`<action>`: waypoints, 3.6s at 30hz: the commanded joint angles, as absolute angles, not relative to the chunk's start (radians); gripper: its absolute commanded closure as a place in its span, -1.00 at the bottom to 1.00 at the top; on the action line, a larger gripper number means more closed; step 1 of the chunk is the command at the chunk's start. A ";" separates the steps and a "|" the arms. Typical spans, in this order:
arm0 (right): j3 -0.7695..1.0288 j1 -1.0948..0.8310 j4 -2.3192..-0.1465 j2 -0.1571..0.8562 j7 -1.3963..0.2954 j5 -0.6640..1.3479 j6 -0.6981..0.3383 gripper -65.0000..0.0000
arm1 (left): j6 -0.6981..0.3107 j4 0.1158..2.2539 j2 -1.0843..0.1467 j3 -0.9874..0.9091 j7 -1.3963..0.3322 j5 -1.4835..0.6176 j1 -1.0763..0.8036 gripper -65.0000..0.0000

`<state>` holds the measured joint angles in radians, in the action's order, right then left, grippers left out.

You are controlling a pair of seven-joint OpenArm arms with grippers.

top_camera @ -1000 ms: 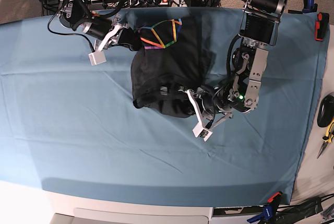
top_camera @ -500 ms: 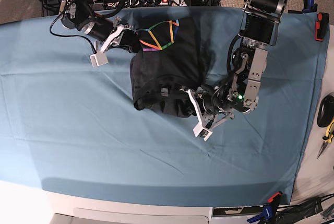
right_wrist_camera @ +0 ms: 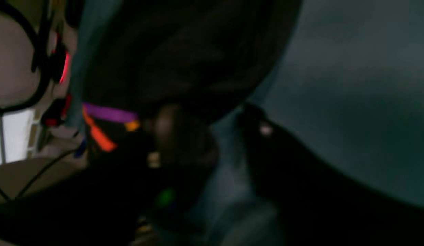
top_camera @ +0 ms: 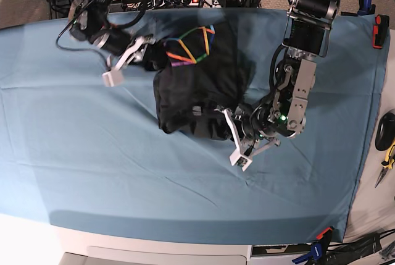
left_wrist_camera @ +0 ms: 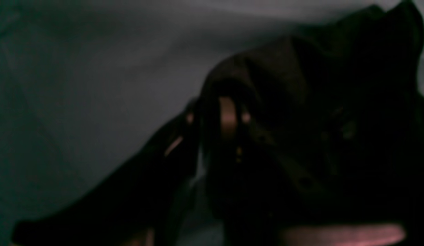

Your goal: Fold the T-shirt properly

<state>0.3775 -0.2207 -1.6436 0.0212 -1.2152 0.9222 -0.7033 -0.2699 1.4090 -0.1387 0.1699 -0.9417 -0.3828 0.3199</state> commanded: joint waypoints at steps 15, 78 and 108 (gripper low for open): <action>0.641 -0.008 -1.656 0.246 -1.210 0.825 -0.694 0.01 | -0.274 1.426 -0.173 0.167 -0.953 -0.392 0.349 0.64; 0.894 -0.756 -1.656 0.388 -1.396 1.146 -0.698 0.02 | -0.154 2.212 -0.344 -0.084 -0.959 -0.196 -0.892 0.64; 0.660 -0.322 -0.804 0.363 -0.802 0.387 -0.694 0.02 | -0.184 1.196 -0.346 -0.081 -0.661 -0.257 -0.542 0.64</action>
<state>0.6552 -0.3157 -0.7925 0.3435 -0.8032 0.3828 -0.6910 -0.1799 1.1843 -0.3351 -0.0788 -0.6571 -0.2562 -0.5308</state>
